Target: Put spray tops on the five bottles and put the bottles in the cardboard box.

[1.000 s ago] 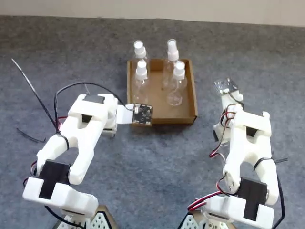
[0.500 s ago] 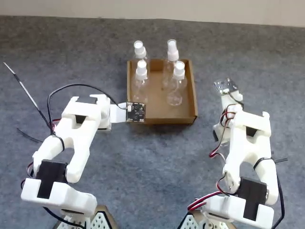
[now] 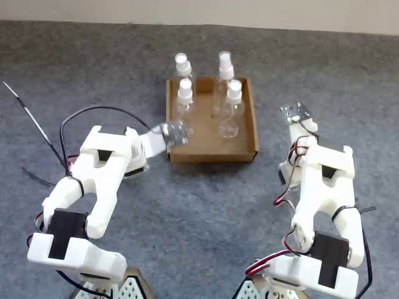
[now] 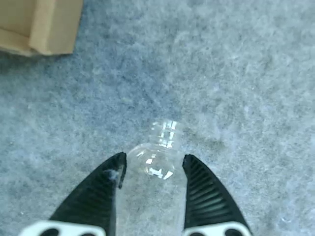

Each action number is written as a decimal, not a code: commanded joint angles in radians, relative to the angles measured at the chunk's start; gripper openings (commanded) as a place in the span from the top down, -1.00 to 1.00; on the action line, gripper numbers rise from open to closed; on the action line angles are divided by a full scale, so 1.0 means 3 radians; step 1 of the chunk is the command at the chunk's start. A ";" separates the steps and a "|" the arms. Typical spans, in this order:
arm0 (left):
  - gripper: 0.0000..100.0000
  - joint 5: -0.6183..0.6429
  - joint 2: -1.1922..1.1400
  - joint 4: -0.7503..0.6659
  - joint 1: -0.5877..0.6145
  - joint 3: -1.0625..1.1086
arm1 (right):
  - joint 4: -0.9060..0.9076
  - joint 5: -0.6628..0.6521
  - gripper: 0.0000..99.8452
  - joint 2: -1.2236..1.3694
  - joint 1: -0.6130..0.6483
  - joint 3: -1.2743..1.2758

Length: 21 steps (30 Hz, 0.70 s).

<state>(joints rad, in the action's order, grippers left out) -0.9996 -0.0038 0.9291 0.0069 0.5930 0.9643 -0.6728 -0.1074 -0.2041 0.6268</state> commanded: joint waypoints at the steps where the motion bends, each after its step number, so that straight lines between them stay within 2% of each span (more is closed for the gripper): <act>1: 0.85 0.1739 0.0049 0.0118 0.0038 -0.0269 | -0.0018 0.0015 0.99 0.0033 0.0003 0.0079; 4: 0.85 0.2353 0.0028 0.0251 0.0013 -0.0361 | -0.0018 0.0015 0.99 0.0033 -0.0013 0.0079; 8: 0.84 0.2644 0.0028 0.0276 0.0038 -0.0386 | -0.0023 0.0015 0.99 0.0038 -0.0023 0.0079; 11: 0.84 0.2685 0.0028 0.0353 0.0059 -0.0381 | -0.0023 0.0015 0.99 0.0038 -0.0023 0.0079; 16: 0.65 0.2670 0.0028 0.0496 0.0074 -0.0376 | -0.0023 0.0015 0.99 0.0038 -0.0028 0.0079; 21: 0.68 0.2634 0.0023 0.0537 0.0079 -0.0361 | -0.0023 0.0015 0.99 0.0038 -0.0033 0.0079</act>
<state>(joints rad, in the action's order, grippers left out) -0.2033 -0.0038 1.0733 0.0192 0.5194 0.9643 -0.6728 -0.1074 -0.2041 0.6268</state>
